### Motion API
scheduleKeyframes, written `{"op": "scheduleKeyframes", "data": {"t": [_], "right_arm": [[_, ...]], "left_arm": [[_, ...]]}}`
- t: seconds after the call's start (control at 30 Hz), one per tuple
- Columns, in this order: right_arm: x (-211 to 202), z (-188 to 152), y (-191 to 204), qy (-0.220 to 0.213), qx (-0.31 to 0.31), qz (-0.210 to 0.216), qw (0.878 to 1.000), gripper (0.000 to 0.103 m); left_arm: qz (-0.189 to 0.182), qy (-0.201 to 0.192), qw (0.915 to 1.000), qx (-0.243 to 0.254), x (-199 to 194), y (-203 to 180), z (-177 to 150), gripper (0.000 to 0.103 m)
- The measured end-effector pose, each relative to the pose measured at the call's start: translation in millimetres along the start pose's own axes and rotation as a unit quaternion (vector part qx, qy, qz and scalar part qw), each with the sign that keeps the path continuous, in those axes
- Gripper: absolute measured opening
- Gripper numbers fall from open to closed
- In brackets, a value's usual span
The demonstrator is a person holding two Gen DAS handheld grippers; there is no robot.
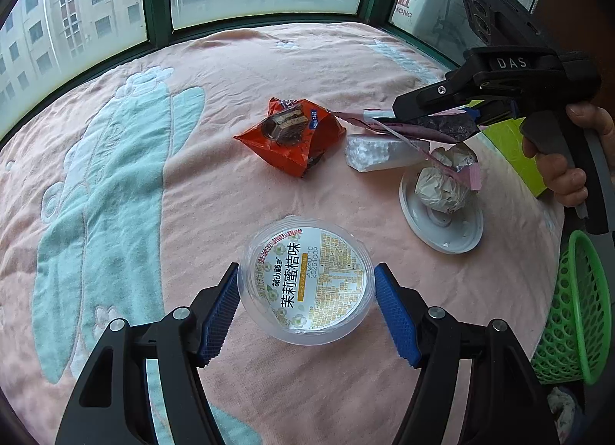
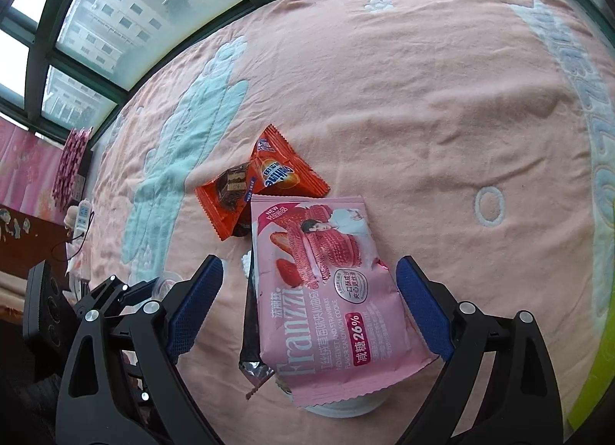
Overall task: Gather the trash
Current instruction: 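Grasp the pink Franzzi wrapper with the right tool while the left tool holds the cup, then carry the pink wrapper and the pudding cup to the wastebasket with both tools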
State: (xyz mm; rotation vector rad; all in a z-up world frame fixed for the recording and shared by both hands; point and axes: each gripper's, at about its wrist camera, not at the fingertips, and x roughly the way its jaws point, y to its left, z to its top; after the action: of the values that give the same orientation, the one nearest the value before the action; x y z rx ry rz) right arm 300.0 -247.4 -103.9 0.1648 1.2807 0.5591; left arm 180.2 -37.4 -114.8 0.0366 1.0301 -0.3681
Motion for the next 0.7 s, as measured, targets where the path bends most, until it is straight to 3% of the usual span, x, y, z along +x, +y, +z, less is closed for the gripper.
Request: {"op": "scheduleKeyframes", "data": {"t": [0.07, 0.13, 0.33, 0.7], "right_arm": [[0, -2, -2, -0.003, 0.005, -0.002, 1.000, 0.085], [-1, -4, -4, -0.008, 0.012, -0.006, 1.000, 0.072], [-6, -11, -3, -0.023, 0.023, -0.003, 0.999, 0.061], [-45, -44, 19, -0.113, 0.030, -0.025, 0.993, 0.058]], "left_arm": [[0.001, 0.000, 1.0000, 0.000, 0, 0, 0, 0.067], [0.001, 0.000, 1.0000, 0.000, 0, -1, 0, 0.067], [0.003, -0.002, 1.0000, -0.003, -3, 1, 0, 0.067], [0.011, -0.022, 0.9996, -0.016, -26, 7, -1, 0.067]]}}
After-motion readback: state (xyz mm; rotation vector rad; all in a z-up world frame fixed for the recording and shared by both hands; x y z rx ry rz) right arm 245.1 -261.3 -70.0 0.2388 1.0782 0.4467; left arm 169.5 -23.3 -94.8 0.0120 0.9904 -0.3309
